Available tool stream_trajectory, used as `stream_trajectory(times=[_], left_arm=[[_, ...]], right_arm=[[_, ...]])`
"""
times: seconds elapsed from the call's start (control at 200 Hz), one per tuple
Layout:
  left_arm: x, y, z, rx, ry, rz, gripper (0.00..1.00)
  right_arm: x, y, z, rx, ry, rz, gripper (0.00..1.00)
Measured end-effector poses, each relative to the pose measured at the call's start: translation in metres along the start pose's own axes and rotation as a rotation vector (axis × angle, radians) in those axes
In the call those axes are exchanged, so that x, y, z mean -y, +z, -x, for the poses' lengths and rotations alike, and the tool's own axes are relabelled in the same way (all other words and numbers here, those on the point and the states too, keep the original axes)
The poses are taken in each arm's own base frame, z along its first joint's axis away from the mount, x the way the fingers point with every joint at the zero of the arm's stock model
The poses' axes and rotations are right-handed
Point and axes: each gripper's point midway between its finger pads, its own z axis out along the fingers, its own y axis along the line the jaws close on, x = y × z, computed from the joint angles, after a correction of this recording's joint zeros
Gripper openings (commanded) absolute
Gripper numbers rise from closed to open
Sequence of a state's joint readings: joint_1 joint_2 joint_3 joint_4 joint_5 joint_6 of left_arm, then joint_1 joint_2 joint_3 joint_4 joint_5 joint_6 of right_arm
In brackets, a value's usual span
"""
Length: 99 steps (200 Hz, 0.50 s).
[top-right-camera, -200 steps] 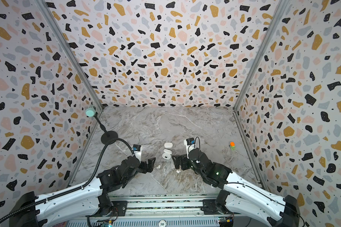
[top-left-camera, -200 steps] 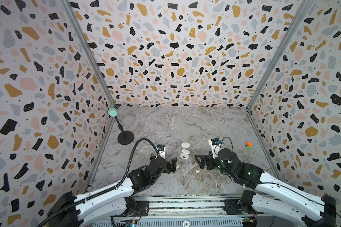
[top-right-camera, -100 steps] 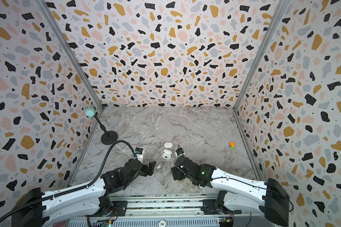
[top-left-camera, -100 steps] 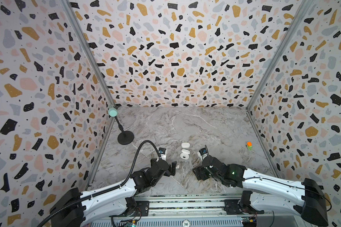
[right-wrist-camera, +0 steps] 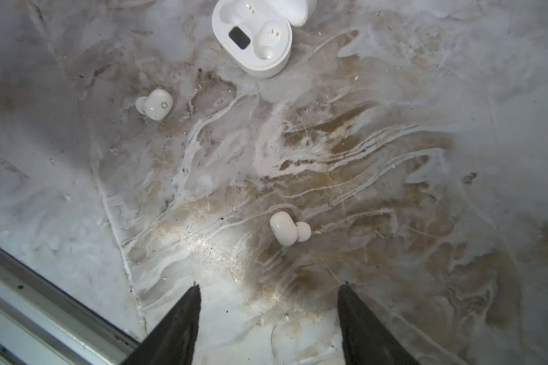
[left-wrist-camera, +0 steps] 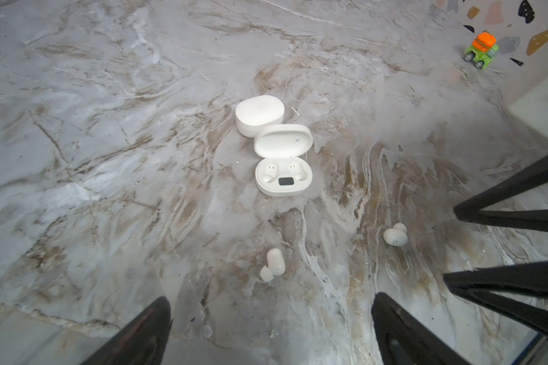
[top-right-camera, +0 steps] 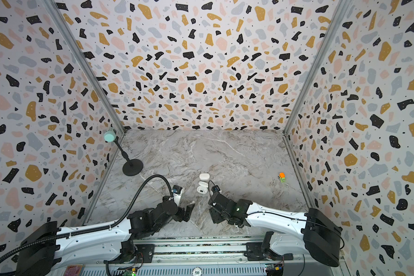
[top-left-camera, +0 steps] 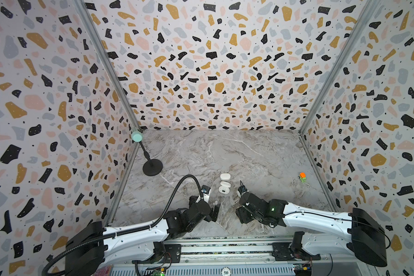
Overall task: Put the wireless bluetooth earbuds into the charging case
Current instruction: 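Move the right gripper over the loose white earbud nearest the robot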
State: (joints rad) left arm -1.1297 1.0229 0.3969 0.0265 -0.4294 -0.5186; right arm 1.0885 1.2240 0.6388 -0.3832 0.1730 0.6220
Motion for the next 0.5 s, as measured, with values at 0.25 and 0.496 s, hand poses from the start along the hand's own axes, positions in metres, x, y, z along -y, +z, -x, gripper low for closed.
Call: stream_trajectory(times=[0.25, 0.496], left_arm=[[0.012, -0.003, -0.012, -0.023, 0.061, -0.016, 1.0], [0.011, -0.004, -0.023, -0.035, 0.083, -0.007, 1.0]], right_arm=[[0.001, 0.011, -0.009, -0.051, -0.031, -0.019, 0.62], [-0.004, 0.012, -0.005, -0.051, -0.048, -0.003, 0.51]])
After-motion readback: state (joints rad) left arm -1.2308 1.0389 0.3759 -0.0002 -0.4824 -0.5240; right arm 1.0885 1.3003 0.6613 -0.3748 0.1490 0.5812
